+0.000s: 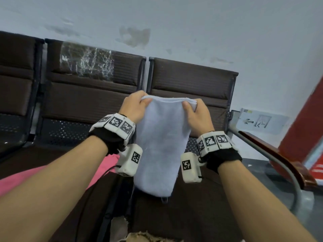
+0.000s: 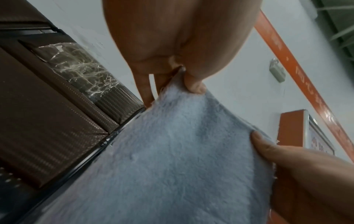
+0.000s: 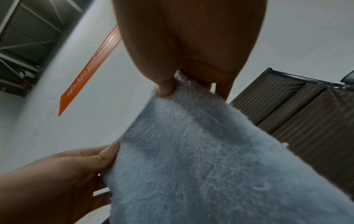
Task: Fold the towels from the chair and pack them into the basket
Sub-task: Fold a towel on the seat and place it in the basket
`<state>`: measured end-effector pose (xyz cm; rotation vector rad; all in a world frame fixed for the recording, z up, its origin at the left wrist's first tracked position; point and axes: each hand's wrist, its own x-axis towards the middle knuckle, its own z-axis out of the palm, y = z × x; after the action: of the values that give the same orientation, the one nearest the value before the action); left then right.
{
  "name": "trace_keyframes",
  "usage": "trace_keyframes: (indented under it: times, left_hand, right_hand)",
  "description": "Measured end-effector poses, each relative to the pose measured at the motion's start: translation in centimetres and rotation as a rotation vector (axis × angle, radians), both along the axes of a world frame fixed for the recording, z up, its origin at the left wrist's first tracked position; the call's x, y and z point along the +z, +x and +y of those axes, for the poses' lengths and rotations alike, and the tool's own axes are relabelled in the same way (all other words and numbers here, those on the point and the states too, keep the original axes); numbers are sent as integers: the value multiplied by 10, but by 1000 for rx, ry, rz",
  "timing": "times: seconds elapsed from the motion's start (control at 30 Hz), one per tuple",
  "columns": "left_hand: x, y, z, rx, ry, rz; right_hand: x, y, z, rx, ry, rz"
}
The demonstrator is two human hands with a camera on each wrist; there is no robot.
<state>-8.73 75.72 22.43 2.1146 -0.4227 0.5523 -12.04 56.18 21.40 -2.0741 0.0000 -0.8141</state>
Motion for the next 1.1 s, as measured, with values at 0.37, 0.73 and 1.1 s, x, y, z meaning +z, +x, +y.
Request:
trace_keyframes:
  times: [0.37,0.73,1.1]
  left_hand:
    - [-104,-113,12,-191,6,90]
    - [-192,-187,24,-234,141,485]
    - [-215,-83,-1,-240,-84,431]
  right_hand:
    - [-119,-124,-4,10,79,84]
    - [-205,-216,12,-111,172,368]
    - [-217,-133,-15,-105,28,744]
